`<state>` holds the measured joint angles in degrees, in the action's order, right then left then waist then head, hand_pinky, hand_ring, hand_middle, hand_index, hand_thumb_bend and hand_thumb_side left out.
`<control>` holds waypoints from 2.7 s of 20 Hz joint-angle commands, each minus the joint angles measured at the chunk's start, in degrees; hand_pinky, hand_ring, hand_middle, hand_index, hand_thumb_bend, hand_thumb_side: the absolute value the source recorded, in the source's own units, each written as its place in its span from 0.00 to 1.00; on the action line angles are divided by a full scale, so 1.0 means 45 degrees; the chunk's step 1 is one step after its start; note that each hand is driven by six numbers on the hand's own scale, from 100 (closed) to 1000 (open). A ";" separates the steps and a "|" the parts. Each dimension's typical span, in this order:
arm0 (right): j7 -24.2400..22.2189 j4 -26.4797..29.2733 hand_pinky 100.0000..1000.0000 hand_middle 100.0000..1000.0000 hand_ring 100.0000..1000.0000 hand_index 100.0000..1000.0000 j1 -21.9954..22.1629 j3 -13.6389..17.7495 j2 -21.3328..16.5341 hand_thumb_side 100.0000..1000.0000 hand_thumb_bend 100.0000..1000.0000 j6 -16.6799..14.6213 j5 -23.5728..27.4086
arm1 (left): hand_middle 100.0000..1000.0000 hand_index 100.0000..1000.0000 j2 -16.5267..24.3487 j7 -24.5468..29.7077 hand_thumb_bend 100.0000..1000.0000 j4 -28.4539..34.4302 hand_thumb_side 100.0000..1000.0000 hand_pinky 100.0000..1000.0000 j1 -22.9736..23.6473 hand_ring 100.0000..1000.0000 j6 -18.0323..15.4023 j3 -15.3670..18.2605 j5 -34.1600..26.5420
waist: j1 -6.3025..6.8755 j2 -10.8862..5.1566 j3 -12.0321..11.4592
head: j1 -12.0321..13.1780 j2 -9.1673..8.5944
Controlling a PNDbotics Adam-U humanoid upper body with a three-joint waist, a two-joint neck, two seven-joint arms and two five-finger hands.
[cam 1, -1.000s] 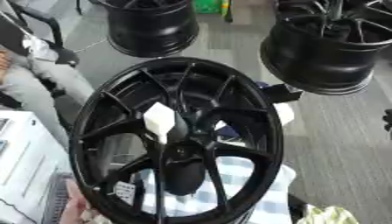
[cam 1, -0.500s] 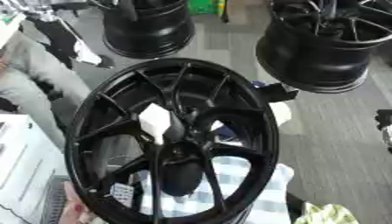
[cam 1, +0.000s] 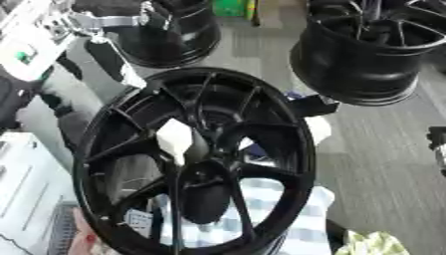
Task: Pull the pin out of the wheel hub.
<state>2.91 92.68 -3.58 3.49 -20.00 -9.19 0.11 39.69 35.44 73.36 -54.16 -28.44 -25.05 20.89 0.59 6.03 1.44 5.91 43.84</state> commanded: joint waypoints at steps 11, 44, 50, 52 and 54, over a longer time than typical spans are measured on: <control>-0.0025 0.0072 0.78 0.71 0.78 0.93 -0.0086 0.0078 -0.0354 0.41 0.00 -0.0004 0.0017 | 0.75 0.83 0.0828 0.3673 0.56 0.0207 0.25 0.78 0.0127 0.74 -0.4286 -0.0568 -0.0016 | 0.0057 -0.0204 -0.0059 | 0.0099 0.0062; -0.0075 0.0057 0.79 0.70 0.78 0.93 -0.0189 0.0057 -0.0278 0.41 0.00 -0.0005 0.0024 | 0.72 0.81 0.0283 0.3673 0.52 0.0338 0.26 0.79 0.1355 0.72 -0.4278 -0.1738 -0.0309 | -0.0005 -0.0079 0.0043 | 0.0386 0.0062; -0.0077 0.0058 0.78 0.70 0.78 0.93 -0.0183 0.0063 -0.0276 0.41 0.00 -0.0003 0.0024 | 0.71 0.80 0.0222 0.3673 0.52 0.0249 0.26 0.78 0.1385 0.70 -0.4205 -0.1936 -0.0557 | -0.0009 -0.0093 0.0060 | 0.0372 0.0062; -0.0079 0.0059 0.78 0.70 0.78 0.93 -0.0184 0.0065 -0.0278 0.41 0.00 -0.0005 0.0024 | 0.70 0.79 0.0242 0.3673 0.51 0.0244 0.26 0.78 0.1398 0.70 -0.4209 -0.1977 -0.0590 | -0.0006 -0.0094 0.0062 | 0.0366 0.0062; -0.0076 0.0060 0.78 0.70 0.78 0.93 -0.0187 0.0069 -0.0282 0.41 0.00 -0.0004 0.0025 | 0.70 0.79 0.0267 0.3673 0.50 0.0296 0.27 0.78 0.1398 0.69 -0.4319 -0.2040 -0.0622 | 0.0000 -0.0093 0.0060 | 0.0357 0.0062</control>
<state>2.68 92.35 -3.84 3.50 -20.12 -9.16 0.11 39.72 34.13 74.10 -46.98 -29.75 -34.38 18.50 0.62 6.29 1.68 7.40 43.84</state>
